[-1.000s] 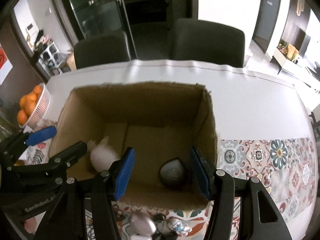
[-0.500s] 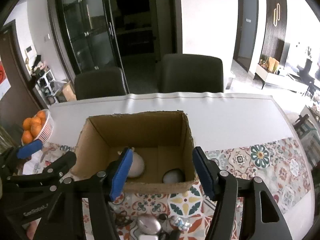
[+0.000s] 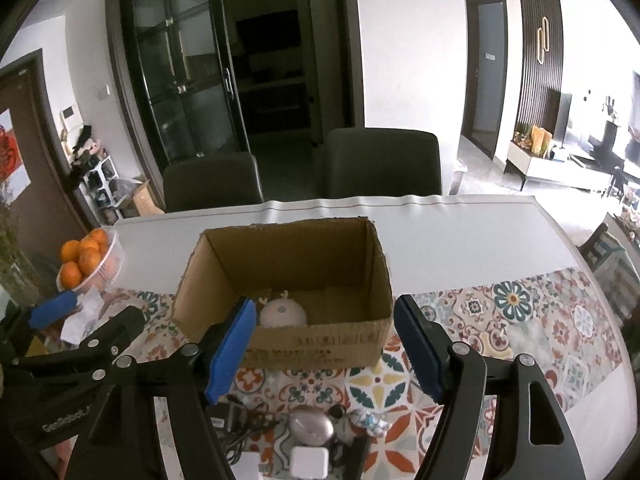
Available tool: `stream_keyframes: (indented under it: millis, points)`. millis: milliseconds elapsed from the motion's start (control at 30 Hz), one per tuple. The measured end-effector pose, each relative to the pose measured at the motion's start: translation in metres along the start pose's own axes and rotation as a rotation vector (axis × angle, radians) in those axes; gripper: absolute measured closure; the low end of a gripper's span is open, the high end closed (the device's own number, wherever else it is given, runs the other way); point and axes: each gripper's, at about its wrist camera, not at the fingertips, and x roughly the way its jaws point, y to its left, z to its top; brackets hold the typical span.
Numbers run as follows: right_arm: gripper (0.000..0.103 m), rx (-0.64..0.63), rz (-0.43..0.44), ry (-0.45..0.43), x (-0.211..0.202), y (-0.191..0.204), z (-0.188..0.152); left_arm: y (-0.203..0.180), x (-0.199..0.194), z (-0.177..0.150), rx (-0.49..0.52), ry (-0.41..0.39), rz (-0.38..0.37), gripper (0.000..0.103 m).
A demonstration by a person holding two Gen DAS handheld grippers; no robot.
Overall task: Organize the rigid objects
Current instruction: 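Open both grippers to drop the toy and device into the box, then grasp the black power adapter with the left gripper while the right gripper grasps the black rectangular device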
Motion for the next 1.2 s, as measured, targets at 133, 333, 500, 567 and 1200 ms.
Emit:
stream_keyframes:
  millis: [133, 333, 500, 567, 1200]
  points:
    - [0.031, -0.003, -0.010, -0.019, -0.012, 0.000, -0.014, 0.001, -0.012, -0.015, 0.000, -0.032, 0.026, 0.004]
    - [0.031, 0.006, -0.005, -0.039, -0.028, -0.001, -0.034, 0.001, -0.028, -0.040, -0.001, -0.057, 0.044, 0.002]
    - [0.031, 0.020, -0.003, -0.049, -0.037, -0.004, -0.050, 0.002, -0.037, -0.058, -0.025, -0.050, 0.032, 0.002]
    - [0.031, 0.021, -0.001, -0.052, -0.040, -0.005, -0.057, 0.001, -0.040, -0.066, -0.024, -0.047, 0.033, 0.002]
    - [0.031, 0.010, -0.062, -0.013, -0.042, -0.007, -0.113, -0.003, -0.018, -0.121, -0.017, 0.068, -0.020, 0.002]
